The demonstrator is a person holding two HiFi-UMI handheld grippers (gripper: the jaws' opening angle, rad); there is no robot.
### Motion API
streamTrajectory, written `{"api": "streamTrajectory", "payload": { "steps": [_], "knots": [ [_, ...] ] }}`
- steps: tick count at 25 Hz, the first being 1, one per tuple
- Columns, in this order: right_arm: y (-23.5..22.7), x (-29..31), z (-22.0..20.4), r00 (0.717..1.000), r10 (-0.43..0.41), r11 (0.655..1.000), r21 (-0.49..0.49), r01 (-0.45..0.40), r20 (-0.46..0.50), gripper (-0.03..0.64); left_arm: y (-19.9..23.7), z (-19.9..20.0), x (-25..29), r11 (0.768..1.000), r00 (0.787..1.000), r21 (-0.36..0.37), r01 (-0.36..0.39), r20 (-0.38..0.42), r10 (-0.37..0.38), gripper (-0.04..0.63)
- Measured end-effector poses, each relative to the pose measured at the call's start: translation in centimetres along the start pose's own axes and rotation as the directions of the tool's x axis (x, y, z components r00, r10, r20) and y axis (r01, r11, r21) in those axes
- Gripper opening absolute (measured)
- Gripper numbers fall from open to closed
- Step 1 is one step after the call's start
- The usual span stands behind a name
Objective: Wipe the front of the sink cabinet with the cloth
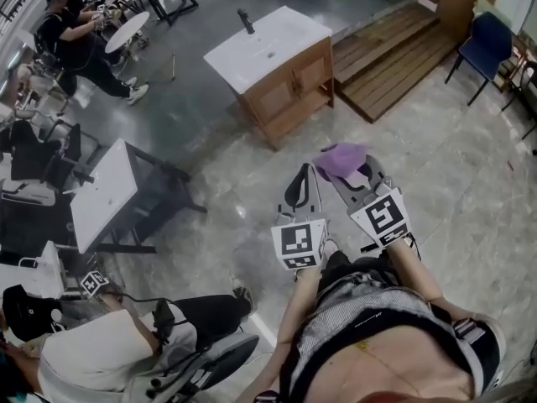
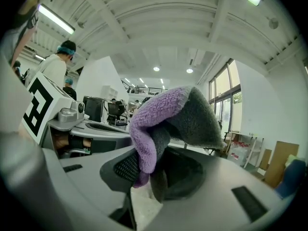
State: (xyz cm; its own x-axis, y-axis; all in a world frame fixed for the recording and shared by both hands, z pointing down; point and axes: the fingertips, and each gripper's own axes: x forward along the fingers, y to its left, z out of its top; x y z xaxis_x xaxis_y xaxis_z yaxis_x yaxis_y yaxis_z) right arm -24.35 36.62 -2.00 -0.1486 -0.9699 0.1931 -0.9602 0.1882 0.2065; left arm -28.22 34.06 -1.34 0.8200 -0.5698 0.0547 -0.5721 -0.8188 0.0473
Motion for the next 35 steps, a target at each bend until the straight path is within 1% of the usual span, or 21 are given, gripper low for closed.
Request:
{"api": "streamTrajectory", "payload": {
  "steps": [3,8,15,19,25,29,35],
  "knots": [
    [0.1,1.5,-0.2,1.000,-0.002,1.000,0.009,0.002,-0.010,0.163,1.3,-0.2,0.4,1.000,1.000,0.016,0.003,-0.014,-0.003,-0.003],
    [0.0,2.9,-0.5,1.000,-0.002,0.999,0.032,0.002,-0.021,0.163,2.5,-0.6,1.1,1.000,1.000,0.005,0.008,-0.030,-0.008,-0.003],
    [-0.8,6.1,-0.6,0.999,0.039,0.999,0.039,-0.038,-0.018,0.163,5.1,-0.7,3.0,0.999,0.999,-0.009,-0.035,-0.034,0.035,-0.003],
    [-2.9,8.6,-0.6,0.998,0.057,0.998,0.040,-0.057,-0.010,0.163,6.4,-0.6,6.0,0.998,0.998,-0.015,-0.056,-0.036,0.055,-0.003],
    [-7.7,13.2,-0.5,0.995,0.098,0.995,0.031,-0.097,-0.005,0.163,8.2,0.2,12.6,0.997,0.996,-0.008,-0.081,-0.040,0.080,-0.003],
    [-10.8,16.2,0.1,0.991,0.132,0.991,0.019,-0.132,0.004,0.163,9.3,1.1,16.6,0.994,0.993,-0.008,-0.109,-0.039,0.109,-0.003],
    [-14.1,19.7,-0.2,0.982,0.187,0.982,0.024,-0.187,0.010,0.163,11.0,1.1,20.8,0.986,0.985,-0.016,-0.164,-0.056,0.163,-0.003]
  ]
}}
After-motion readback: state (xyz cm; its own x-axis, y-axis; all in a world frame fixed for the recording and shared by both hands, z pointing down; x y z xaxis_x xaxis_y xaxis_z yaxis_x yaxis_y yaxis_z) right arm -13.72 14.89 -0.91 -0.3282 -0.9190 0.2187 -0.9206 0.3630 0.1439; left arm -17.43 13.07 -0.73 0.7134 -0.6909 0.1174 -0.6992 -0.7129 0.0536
